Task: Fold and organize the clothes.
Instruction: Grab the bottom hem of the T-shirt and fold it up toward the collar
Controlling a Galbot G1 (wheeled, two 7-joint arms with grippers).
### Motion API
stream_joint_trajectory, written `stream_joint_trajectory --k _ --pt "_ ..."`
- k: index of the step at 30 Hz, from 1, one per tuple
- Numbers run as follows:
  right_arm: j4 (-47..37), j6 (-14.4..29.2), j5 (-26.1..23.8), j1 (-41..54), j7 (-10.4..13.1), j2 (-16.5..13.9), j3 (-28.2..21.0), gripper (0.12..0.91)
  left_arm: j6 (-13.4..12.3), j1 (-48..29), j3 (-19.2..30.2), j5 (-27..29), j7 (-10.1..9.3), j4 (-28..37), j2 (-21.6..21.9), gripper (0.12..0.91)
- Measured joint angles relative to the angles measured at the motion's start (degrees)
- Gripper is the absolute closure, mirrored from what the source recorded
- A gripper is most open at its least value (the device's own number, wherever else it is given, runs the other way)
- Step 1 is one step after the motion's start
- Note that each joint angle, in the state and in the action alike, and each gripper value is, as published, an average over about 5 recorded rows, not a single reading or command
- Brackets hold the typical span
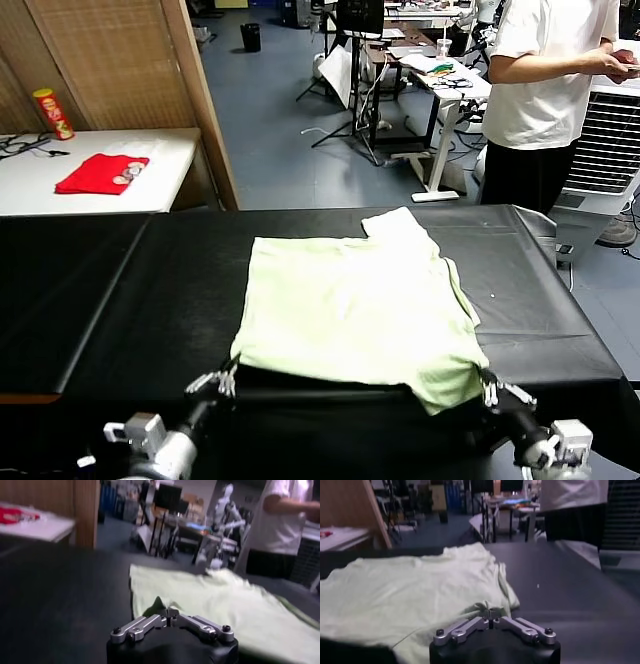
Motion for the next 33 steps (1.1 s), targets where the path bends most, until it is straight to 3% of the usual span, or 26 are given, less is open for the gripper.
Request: stream_joint_trajectory --k 7,12,16,24,29,33 --pt "-10.12 1.32 -2.09 10.54 -0.03 -1.76 -4.97 0.904 -0.42 -6.64 1.91 2.21 0.33 6.34 -0.19 0.902" --pt "-14.71 1.12 -2.53 14.41 -1.63 -1.69 -8.00 0.880 0.18 -9.66 2.60 2.46 0.03 9.75 0.26 0.902" --pt "-14.38 -0.13 -2.49 14.35 -3.08 -2.08 -8.40 0.716 0.93 -10.89 2.73 3.12 -0.38 10.86 0.15 0.861" --pt "-5.59 -3.59 -4.00 8.23 -2.79 -2.67 -5.90 0.292 1.73 -9.79 2.35 4.54 -0.45 10.53 0.58 0.456" --pt "-2.85 -3.67 -4.80 2.91 -2.52 -1.99 -4.10 0.230 1.98 -7.96 2.32 4.82 0.07 9.87 0.76 0.260" --pt "-2.49 -3.64 -4.82 0.70 -1.99 -1.30 -3.51 0.286 2.00 -6.43 2.07 3.89 0.54 9.78 0.66 0.234"
